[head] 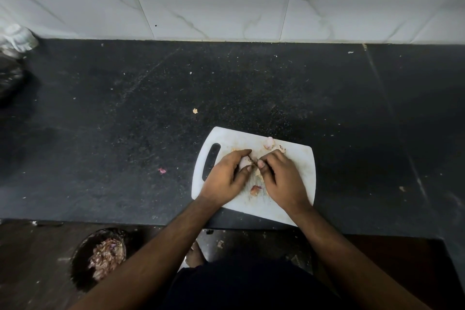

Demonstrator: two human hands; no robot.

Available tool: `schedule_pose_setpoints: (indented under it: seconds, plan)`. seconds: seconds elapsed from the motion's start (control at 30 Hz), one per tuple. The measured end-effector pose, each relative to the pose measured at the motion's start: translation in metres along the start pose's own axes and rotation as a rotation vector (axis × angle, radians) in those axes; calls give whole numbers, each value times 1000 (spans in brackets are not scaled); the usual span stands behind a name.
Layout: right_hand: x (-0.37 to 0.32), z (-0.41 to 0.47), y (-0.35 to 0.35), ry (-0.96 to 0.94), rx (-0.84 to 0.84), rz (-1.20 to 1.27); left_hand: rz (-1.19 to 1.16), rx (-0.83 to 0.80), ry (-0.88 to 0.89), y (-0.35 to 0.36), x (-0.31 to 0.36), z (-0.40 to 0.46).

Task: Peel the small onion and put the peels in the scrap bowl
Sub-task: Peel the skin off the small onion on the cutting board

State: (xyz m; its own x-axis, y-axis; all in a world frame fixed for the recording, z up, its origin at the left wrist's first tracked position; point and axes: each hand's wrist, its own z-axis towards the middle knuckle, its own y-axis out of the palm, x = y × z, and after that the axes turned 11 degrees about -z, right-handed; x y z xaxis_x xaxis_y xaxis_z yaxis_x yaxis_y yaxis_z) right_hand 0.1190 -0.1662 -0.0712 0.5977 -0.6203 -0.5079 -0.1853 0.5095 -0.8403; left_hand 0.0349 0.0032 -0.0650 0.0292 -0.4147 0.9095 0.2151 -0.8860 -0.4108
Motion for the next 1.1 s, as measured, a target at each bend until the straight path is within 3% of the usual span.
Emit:
schedule_pose_setpoints:
  seconds: [0.33,0.57,0.77,0.9,1.1]
  plan:
    - [3,0,4,3,20,-40,250,-76,182,6,-1,3]
    - [4,1,5,-4,31,-24,103,-49,172,2,-9,2]
    - [4,0,5,24,10,-8,-138,-44,-56,0,-2,-2]
    - [2,0,2,23,-3,0,-131,-19,-59,1,-2,-2]
    - [-3,2,1,-42,-131,-278,-92,-14,-13,2,-1,-5]
